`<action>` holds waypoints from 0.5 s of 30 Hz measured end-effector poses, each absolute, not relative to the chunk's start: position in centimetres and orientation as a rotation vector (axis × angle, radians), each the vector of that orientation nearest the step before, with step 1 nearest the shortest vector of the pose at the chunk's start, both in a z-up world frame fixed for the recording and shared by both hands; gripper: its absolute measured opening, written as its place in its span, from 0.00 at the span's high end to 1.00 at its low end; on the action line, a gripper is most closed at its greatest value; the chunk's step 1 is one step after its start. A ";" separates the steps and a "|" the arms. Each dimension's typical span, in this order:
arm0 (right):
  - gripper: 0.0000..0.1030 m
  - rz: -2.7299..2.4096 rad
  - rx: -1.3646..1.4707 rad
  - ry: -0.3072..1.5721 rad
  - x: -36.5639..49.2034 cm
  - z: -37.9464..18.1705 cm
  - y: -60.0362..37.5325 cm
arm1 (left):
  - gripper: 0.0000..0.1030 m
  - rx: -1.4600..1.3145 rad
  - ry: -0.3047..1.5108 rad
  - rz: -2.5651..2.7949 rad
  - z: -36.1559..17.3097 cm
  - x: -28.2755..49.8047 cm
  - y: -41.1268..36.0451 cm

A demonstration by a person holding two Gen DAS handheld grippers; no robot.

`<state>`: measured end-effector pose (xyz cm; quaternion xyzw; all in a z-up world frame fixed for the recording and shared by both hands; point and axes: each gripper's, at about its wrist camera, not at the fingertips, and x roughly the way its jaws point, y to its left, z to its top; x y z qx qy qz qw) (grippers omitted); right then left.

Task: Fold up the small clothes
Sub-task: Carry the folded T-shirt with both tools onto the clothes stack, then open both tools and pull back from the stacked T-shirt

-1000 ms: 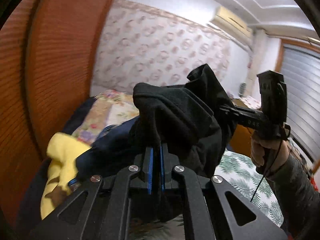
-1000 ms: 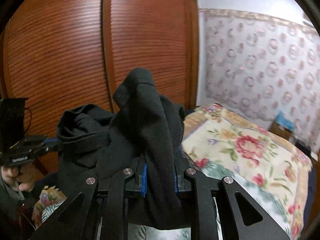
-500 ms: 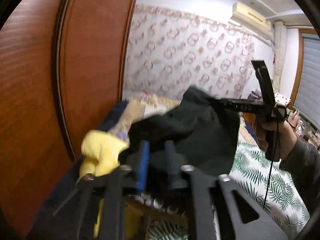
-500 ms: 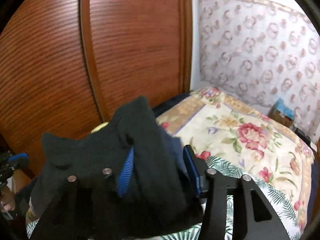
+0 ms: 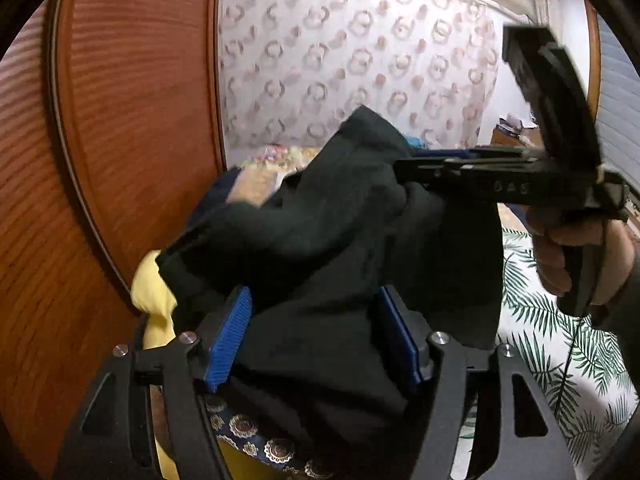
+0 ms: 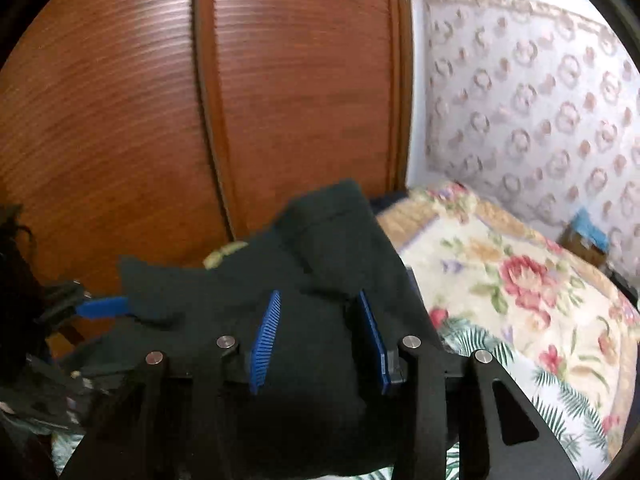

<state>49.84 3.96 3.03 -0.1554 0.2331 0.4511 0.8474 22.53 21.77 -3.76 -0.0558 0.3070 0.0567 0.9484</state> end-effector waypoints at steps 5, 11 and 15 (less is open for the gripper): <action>0.59 0.905 -0.313 0.523 52.7 1.6 6.5 | 0.34 -0.119 0.640 0.105 -4.2 22.9 21.6; 0.59 0.863 -0.294 0.474 47.0 3.3 5.6 | 0.30 -0.081 0.604 0.120 -2.8 22.5 20.5; 0.59 0.842 -0.253 0.448 43.6 3.6 3.3 | 0.28 -0.045 0.571 0.112 -1.1 21.3 19.1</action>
